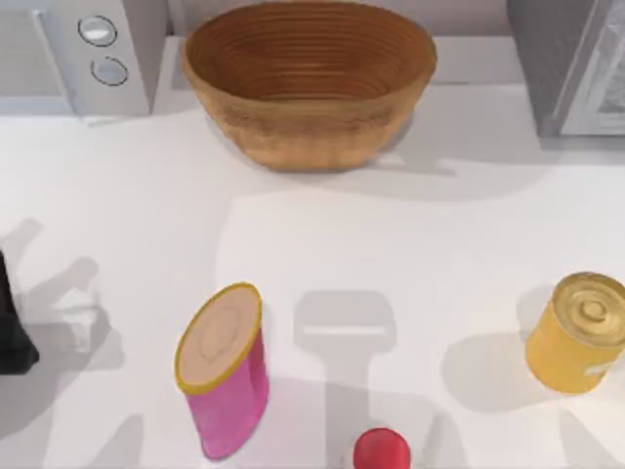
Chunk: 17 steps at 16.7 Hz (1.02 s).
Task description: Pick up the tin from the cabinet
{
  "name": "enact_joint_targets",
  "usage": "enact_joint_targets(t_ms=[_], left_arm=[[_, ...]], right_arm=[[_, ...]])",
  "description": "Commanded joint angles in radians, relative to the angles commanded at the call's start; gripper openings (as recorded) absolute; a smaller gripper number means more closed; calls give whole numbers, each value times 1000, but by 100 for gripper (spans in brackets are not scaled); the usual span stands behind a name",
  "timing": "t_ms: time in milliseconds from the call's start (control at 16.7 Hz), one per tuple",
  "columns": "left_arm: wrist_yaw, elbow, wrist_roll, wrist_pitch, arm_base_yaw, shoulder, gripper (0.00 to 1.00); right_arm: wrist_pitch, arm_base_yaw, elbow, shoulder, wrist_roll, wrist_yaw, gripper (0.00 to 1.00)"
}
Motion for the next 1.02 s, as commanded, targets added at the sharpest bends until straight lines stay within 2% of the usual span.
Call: enact_joint_targets(t_ms=[240,480,1020], left_arm=[[0,0,0,0,0,0,100],[0,0,0,0,0,0,100],[0,0,0,0,0,0,100]], right_arm=[[-9,7,32,31,-1,2,100],[-63,37,223,203,0,22,100],[-265,119,1091,836,9,119,100]])
